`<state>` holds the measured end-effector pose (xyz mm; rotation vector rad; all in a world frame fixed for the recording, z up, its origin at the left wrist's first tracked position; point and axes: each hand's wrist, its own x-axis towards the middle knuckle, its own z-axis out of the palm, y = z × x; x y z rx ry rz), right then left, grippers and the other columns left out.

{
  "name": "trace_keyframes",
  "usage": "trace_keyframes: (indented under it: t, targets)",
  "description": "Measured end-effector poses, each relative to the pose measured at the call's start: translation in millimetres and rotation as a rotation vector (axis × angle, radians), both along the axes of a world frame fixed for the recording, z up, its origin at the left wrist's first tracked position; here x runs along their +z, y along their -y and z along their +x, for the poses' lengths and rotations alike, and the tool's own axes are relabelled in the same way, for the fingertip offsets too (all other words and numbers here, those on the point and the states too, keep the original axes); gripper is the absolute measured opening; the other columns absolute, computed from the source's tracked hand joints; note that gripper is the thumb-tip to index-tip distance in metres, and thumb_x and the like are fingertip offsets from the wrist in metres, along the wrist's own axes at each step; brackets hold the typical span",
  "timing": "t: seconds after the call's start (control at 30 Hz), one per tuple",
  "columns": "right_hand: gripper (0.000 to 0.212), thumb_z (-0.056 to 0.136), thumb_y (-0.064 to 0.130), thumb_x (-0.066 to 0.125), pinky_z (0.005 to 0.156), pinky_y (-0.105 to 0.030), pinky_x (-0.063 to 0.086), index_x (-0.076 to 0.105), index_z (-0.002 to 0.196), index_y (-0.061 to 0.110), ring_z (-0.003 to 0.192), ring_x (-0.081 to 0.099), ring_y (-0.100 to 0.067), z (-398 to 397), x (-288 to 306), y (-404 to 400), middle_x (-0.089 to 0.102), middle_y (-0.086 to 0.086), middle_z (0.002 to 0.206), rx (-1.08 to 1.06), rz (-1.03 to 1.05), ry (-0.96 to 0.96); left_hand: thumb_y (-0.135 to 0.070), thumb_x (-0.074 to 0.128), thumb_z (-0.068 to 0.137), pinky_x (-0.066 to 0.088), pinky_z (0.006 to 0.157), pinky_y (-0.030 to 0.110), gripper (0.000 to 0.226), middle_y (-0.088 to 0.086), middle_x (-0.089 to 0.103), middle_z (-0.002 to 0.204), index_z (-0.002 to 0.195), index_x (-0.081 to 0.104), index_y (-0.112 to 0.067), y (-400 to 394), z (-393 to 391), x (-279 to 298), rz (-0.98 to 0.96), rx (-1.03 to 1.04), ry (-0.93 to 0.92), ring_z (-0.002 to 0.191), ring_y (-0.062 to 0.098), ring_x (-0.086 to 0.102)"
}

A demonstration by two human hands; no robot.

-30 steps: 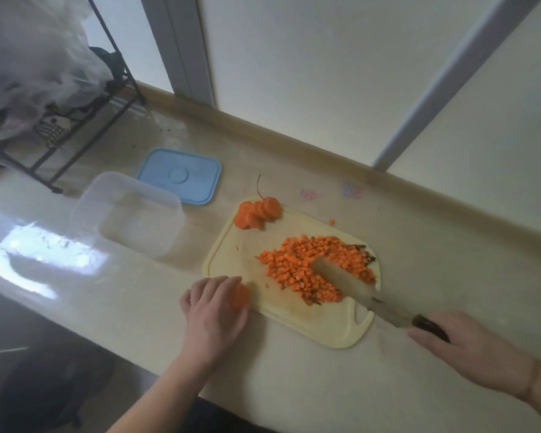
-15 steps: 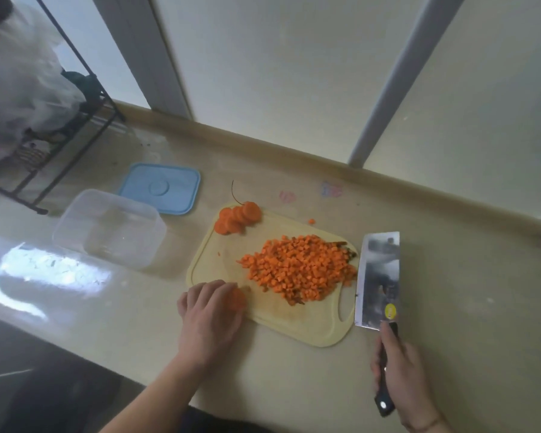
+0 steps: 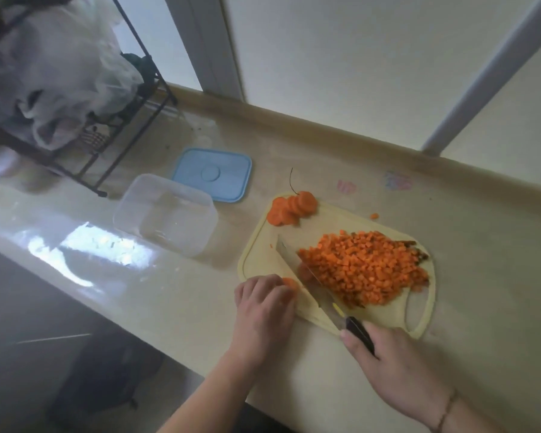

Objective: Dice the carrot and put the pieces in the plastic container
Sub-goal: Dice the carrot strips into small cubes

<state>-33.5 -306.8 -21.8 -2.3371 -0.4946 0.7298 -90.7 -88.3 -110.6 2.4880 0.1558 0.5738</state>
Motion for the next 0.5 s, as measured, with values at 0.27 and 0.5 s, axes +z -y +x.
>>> trace_keyframes:
  t: [0.27, 0.5]
  targets:
    - [0.062, 0.083, 0.07, 0.03, 0.057, -0.03, 0.04, 0.051, 0.063, 0.015, 0.055, 0.056, -0.012, 16.7, -7.9, -3.7, 0.06, -0.001, 0.061, -0.065, 0.033, -0.068, -0.027, 0.07, 0.092, 0.044, 0.086, 0.04, 0.016, -0.005, 0.057, 0.11, 0.106, 0.065, -0.022, -1.9, 0.7, -0.2, -0.013, -0.029, -0.013, 0.098, 0.021, 0.057]
    - [0.076, 0.076, 0.087, 0.018, 0.058, -0.029, 0.039, 0.049, 0.063, 0.019, 0.055, 0.056, -0.008, 18.5, -12.1, -6.2, 0.06, 0.004, 0.064, -0.041, 0.064, -0.007, -0.022, 0.072, 0.093, 0.046, 0.084, 0.039, 0.011, -0.002, 0.059, 0.11, 0.102, 0.071, -0.016, -8.9, 5.7, 5.1, 0.013, -0.121, -0.014, 0.097, 0.024, 0.057]
